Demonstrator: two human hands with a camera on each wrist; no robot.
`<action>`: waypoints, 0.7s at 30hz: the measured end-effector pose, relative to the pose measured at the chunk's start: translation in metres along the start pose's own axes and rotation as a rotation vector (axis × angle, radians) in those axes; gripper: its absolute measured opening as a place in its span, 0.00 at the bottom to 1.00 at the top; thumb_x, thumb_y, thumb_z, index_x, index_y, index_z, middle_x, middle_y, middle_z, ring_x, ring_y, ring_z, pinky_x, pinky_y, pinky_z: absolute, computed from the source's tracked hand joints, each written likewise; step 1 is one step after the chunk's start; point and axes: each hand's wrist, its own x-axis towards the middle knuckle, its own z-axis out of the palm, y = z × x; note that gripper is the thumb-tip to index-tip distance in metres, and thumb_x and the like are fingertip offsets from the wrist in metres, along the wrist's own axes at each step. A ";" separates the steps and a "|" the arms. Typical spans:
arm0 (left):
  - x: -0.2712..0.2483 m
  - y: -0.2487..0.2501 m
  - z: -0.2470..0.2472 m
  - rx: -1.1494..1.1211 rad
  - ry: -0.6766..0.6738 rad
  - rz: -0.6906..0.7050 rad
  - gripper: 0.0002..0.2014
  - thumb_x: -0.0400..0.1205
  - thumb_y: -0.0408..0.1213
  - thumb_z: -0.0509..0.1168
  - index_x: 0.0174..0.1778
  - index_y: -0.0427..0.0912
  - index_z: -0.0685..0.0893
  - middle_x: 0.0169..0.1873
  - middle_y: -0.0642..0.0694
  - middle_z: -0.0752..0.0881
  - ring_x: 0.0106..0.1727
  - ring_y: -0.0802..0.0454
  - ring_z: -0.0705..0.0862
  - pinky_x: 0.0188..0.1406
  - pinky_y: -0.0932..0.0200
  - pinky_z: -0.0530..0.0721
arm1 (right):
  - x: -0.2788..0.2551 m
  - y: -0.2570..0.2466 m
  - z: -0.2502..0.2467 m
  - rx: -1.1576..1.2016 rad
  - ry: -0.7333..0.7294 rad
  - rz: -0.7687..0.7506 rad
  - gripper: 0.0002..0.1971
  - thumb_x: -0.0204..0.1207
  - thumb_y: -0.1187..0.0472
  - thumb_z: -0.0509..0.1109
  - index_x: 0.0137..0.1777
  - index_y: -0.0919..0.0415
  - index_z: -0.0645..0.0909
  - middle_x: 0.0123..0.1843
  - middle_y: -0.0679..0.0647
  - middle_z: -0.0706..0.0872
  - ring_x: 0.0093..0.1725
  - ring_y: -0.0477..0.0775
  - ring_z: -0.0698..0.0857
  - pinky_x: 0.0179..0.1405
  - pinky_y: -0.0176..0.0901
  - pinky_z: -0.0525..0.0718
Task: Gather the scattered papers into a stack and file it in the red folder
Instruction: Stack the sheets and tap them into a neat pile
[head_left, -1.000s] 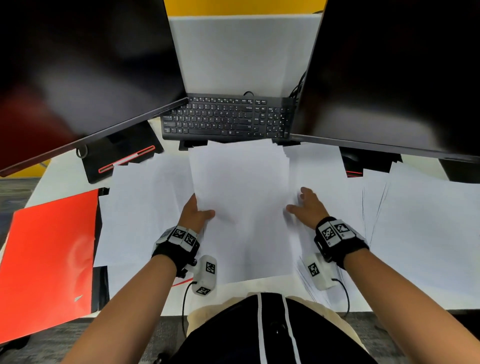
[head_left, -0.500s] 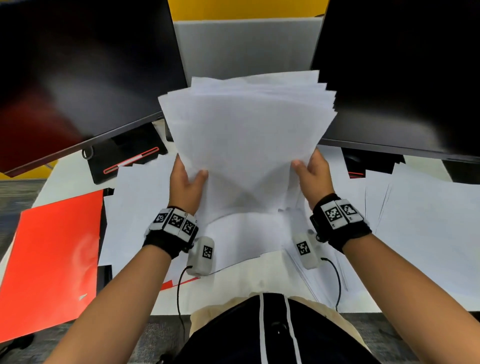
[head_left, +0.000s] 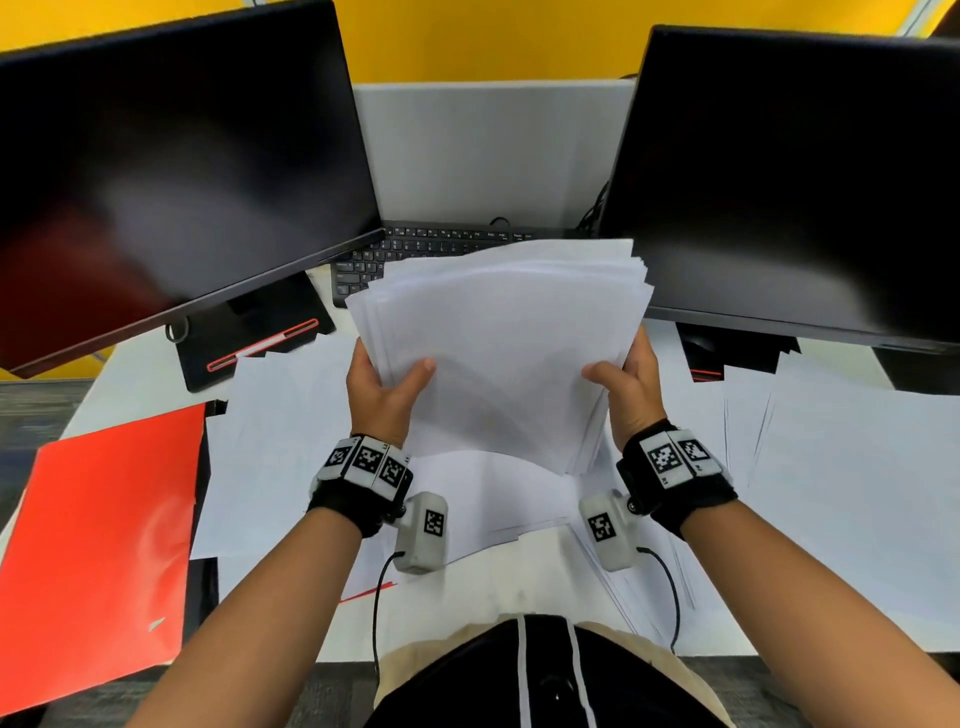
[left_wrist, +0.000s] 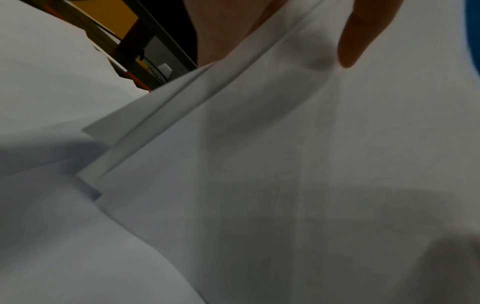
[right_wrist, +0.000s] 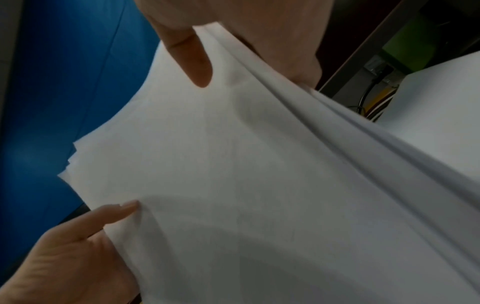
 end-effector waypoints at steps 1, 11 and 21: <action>0.000 0.000 0.001 -0.007 -0.012 -0.011 0.22 0.65 0.33 0.75 0.54 0.51 0.80 0.48 0.51 0.88 0.46 0.62 0.89 0.47 0.60 0.88 | -0.001 0.001 0.001 -0.005 0.005 0.001 0.30 0.57 0.73 0.62 0.64 0.60 0.73 0.50 0.52 0.85 0.47 0.46 0.85 0.43 0.33 0.83; 0.000 -0.003 0.006 -0.002 -0.090 -0.046 0.17 0.63 0.26 0.68 0.46 0.47 0.83 0.34 0.58 0.91 0.38 0.61 0.88 0.41 0.62 0.88 | 0.002 -0.008 0.006 -0.016 -0.003 -0.111 0.34 0.60 0.74 0.62 0.69 0.57 0.63 0.60 0.55 0.79 0.58 0.52 0.81 0.60 0.49 0.82; 0.001 0.006 -0.002 0.011 -0.141 -0.137 0.16 0.62 0.23 0.59 0.41 0.38 0.85 0.28 0.57 0.90 0.33 0.62 0.88 0.35 0.69 0.85 | 0.019 -0.023 -0.010 -0.088 -0.123 0.052 0.32 0.61 0.70 0.66 0.69 0.63 0.71 0.53 0.50 0.86 0.49 0.40 0.87 0.48 0.32 0.83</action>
